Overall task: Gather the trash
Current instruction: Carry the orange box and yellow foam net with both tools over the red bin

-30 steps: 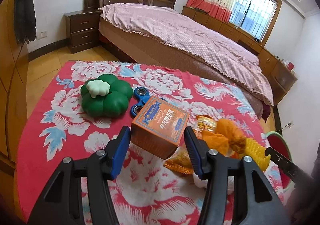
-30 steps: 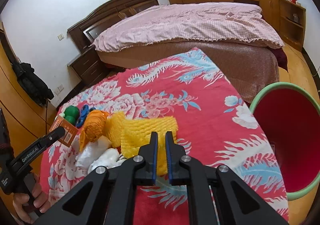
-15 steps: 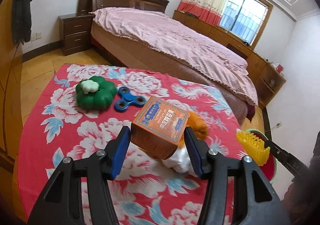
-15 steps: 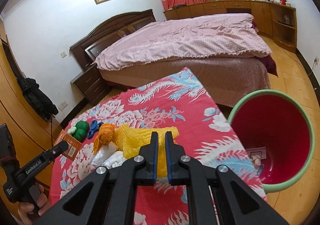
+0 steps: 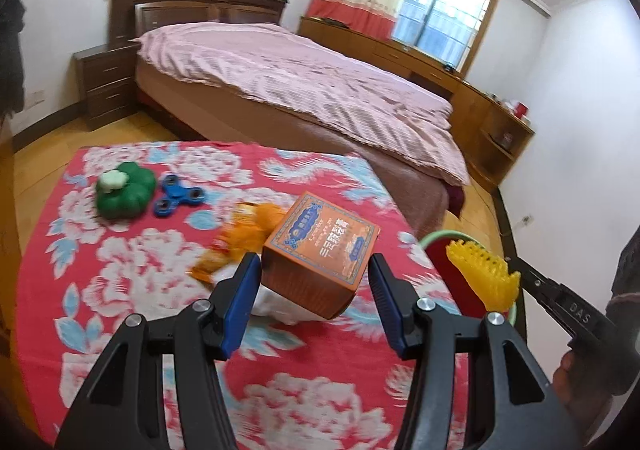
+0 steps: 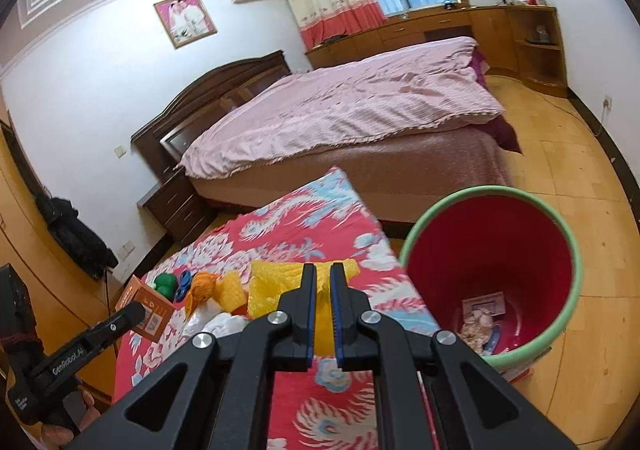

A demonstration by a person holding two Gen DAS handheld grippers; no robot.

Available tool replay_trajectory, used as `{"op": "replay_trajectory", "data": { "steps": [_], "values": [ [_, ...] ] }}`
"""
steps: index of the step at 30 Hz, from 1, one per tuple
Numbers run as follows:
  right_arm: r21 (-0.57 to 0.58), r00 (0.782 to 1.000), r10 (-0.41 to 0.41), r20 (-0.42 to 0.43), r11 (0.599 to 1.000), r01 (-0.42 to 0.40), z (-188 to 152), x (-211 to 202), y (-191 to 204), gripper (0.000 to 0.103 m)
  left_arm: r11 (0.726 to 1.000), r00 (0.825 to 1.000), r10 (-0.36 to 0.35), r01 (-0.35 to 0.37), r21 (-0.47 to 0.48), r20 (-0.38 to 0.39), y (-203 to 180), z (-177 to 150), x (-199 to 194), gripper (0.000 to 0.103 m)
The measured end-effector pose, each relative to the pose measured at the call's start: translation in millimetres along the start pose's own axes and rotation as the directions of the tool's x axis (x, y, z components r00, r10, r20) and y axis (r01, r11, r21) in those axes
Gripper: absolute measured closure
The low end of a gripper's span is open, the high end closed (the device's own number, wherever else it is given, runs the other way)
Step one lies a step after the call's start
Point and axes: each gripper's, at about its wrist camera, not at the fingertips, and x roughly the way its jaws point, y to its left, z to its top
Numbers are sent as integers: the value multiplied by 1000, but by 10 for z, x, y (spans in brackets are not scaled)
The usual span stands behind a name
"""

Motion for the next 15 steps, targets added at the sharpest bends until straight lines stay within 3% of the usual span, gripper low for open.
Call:
{"op": "replay_trajectory", "data": {
  "steps": [8,15],
  "values": [
    [81,998,-60,27,995,57,43,-135,-486,95,994,996,-60,66,85,-66,-518,-52,277,47],
    [163,993,-121,-1,979,119,11,-77,-946,95,982,987,-84,105,154,-136,-944,-96,594,47]
  ]
}}
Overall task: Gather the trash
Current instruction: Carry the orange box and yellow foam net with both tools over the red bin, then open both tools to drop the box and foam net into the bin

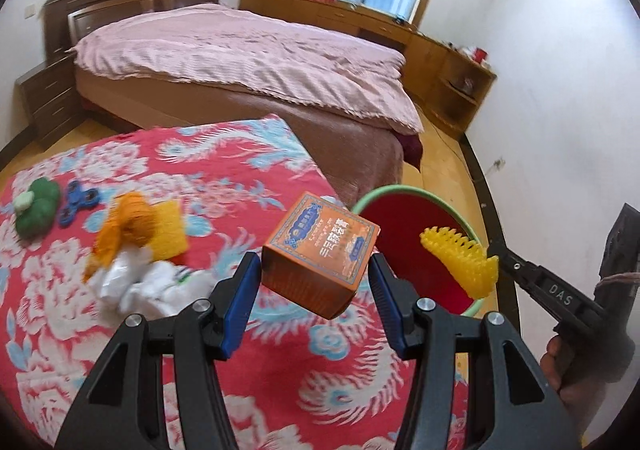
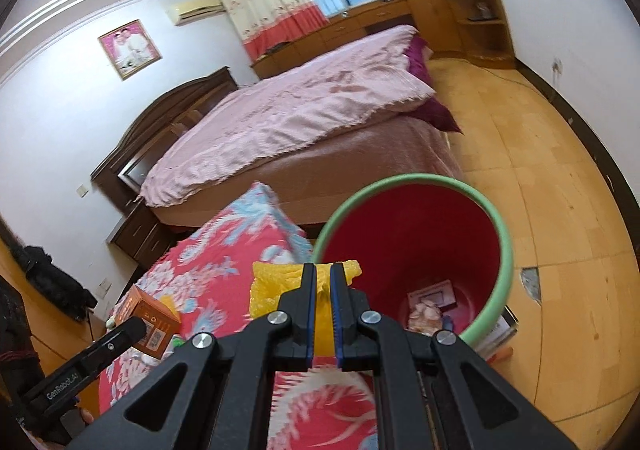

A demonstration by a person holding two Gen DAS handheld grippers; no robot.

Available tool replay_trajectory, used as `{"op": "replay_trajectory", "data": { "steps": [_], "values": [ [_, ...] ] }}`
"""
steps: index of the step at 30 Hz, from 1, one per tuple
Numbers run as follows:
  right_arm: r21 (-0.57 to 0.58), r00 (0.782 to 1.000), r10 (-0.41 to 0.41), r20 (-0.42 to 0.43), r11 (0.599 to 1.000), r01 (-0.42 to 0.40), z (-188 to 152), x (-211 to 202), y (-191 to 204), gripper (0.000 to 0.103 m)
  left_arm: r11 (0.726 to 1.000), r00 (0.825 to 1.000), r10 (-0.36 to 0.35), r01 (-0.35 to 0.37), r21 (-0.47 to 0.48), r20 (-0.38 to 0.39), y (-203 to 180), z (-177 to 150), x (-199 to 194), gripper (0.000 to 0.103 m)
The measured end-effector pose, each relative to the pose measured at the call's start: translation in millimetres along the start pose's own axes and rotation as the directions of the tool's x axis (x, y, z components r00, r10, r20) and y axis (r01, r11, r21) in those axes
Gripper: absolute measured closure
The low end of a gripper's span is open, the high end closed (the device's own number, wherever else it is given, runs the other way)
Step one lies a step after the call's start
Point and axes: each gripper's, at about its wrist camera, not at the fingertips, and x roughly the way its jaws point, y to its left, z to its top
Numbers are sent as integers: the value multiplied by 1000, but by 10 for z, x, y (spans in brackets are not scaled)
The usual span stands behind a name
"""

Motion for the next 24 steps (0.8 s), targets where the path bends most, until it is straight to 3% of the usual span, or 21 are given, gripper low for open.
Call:
{"op": "replay_trajectory", "data": {
  "steps": [16,21,24],
  "values": [
    [77,997,-65,-44,995,69,83,387,-592,91,990,995,-63,72,120,-83,-612,117,655,47],
    [79,996,-80,-38,993,83,115,426,-672,75,986,990,-86,101,131,-115,-736,120,863,47],
    [80,996,-78,-32,994,80,139,416,-715,74,985,988,-93,110,135,-127,-796,128,949,47]
  ]
}}
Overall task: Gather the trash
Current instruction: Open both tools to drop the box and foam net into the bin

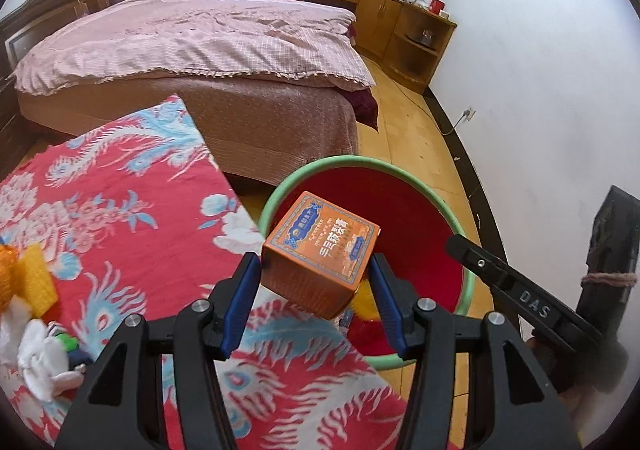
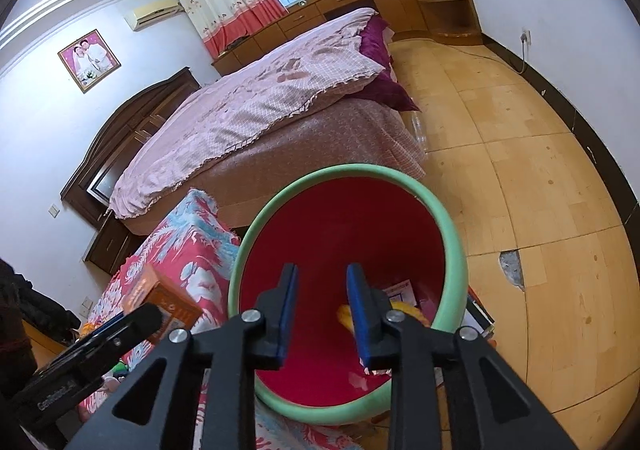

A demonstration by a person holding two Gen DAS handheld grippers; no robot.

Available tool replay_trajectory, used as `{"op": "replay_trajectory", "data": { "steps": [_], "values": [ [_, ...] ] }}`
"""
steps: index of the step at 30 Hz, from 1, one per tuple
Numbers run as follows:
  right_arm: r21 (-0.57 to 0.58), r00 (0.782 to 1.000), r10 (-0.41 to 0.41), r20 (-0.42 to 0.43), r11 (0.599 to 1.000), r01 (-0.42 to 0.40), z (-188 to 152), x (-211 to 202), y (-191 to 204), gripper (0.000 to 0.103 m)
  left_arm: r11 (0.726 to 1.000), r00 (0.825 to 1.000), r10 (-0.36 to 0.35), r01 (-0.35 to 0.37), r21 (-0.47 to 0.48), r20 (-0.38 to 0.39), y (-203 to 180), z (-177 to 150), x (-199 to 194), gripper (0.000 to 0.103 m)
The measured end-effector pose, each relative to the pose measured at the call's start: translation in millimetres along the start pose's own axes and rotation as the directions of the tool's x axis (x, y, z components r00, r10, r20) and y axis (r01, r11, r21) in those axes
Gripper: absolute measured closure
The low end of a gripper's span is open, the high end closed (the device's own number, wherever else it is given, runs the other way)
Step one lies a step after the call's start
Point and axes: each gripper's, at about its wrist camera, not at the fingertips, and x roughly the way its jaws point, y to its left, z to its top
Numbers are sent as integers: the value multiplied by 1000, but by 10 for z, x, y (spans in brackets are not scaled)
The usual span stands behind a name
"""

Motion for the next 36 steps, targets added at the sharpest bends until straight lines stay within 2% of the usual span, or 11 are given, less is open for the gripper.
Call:
{"op": "replay_trajectory", "data": {
  "steps": [9,15,26,34,36],
  "values": [
    [34,999,1,37,999,-2,37,-133,-127,67,999,999,-31,31,12,-17,-131,40,121,45],
    [35,999,1,36,999,-2,37,-154,-135,64,999,999,-33,33,8,-5,-131,10,17,45],
    [12,999,31,20,999,-31,-128,-302,31,57,998,999,20,-18,-65,35,135,-109,-346,45],
    [-32,998,68,12,997,-68,-262,-437,318,53,987,994,88,-78,-138,68,420,-272,-704,45],
    [-47,996,85,8,995,-85,-296,-465,408,49,983,991,111,-99,-155,75,508,-321,-803,45]
  ]
}}
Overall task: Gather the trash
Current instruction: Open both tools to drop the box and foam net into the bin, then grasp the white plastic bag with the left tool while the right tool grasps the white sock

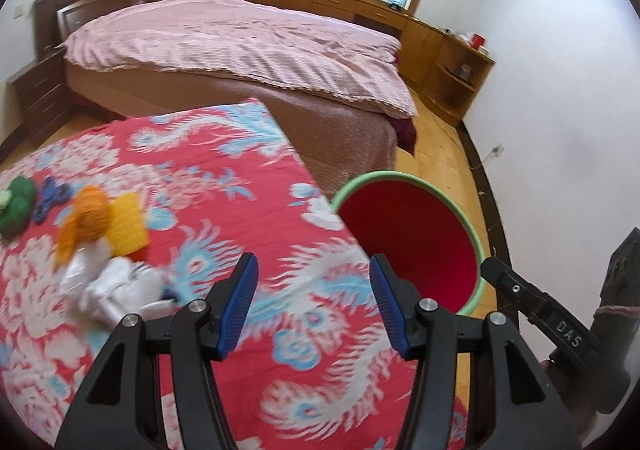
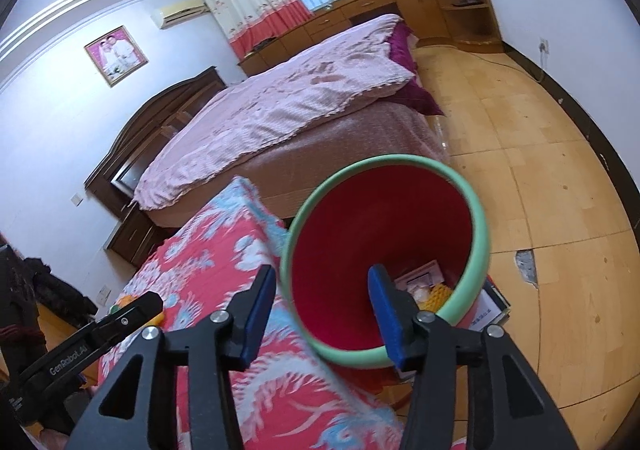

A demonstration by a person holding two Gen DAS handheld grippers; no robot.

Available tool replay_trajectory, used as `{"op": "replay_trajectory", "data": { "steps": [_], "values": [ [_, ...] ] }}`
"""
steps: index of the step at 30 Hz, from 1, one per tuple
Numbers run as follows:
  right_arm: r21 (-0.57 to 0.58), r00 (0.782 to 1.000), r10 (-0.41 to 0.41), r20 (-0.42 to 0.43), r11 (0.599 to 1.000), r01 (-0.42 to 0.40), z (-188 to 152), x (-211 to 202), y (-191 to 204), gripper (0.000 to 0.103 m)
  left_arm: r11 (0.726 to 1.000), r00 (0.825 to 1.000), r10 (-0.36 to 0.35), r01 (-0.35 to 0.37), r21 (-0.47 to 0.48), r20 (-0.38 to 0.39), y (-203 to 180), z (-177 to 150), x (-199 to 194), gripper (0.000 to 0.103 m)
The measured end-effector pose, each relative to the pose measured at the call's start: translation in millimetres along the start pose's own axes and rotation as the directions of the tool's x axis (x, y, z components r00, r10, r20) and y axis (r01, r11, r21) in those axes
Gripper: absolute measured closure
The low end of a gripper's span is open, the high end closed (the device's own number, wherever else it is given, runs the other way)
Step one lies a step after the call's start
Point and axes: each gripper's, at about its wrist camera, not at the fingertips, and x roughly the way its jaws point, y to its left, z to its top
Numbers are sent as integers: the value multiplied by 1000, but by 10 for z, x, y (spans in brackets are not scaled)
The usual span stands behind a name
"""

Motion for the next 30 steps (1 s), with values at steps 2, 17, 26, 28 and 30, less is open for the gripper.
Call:
{"op": "replay_trajectory", "data": {
  "steps": [2,17,26,28,30],
  "values": [
    [-19,1000,17,-7,1000,-17,-44,-14,99,45,1000,1000,18,-18,-16,9,93,-32,-86,45],
    [-105,989,112,-95,987,-121,-372,-9,766,33,969,981,188,-177,-170,47,935,-344,-687,45],
    [-169,973,140,-182,971,-171,-596,184,1263,30,930,961,273,-252,-266,43,1489,-495,-907,45],
    [-194,972,134,-193,966,-172,-644,222,1377,30,920,957,287,-264,-288,40,1594,-545,-937,45],
    [-213,970,134,-200,961,-177,-685,269,1489,30,913,955,296,-271,-306,36,1691,-575,-945,45]
  ]
}}
